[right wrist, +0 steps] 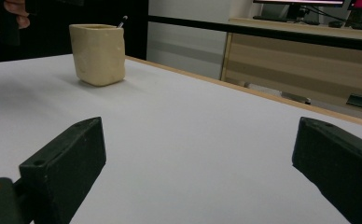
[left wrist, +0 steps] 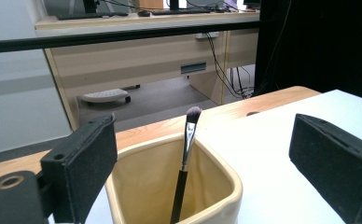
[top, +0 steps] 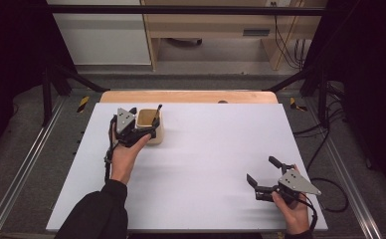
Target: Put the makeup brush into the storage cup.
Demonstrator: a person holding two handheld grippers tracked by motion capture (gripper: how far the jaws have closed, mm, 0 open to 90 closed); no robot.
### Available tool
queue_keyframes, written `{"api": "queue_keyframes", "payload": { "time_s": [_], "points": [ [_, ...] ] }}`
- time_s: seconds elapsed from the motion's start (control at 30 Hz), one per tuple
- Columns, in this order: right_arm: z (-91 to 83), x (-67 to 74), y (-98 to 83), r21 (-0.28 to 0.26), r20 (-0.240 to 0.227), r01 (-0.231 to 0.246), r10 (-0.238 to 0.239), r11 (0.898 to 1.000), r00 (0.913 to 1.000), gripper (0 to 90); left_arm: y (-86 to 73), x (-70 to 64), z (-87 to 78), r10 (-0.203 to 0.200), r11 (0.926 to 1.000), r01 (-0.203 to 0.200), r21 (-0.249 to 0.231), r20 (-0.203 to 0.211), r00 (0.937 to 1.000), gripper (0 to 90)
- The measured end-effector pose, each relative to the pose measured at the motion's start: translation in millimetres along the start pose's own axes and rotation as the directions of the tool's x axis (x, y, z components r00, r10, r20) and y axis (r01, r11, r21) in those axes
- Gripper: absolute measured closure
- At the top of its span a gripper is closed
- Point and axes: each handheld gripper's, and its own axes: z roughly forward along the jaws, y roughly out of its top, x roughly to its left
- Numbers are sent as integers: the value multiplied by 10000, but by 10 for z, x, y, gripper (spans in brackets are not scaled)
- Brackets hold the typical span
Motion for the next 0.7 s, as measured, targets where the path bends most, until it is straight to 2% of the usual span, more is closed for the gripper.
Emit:
{"api": "queue_keyframes", "payload": {
  "time_s": [0.3,0.7],
  "points": [
    [2,-1,0,-3,13,-4,4,10000,10000,31,2,-17,-7,-7,10000,3,92,393,9992,17],
    [3,2,-1,13,14,-33,33,10000,10000,30,13,-47,-43,-95,9999,89,92,614,9981,12]
  ]
}}
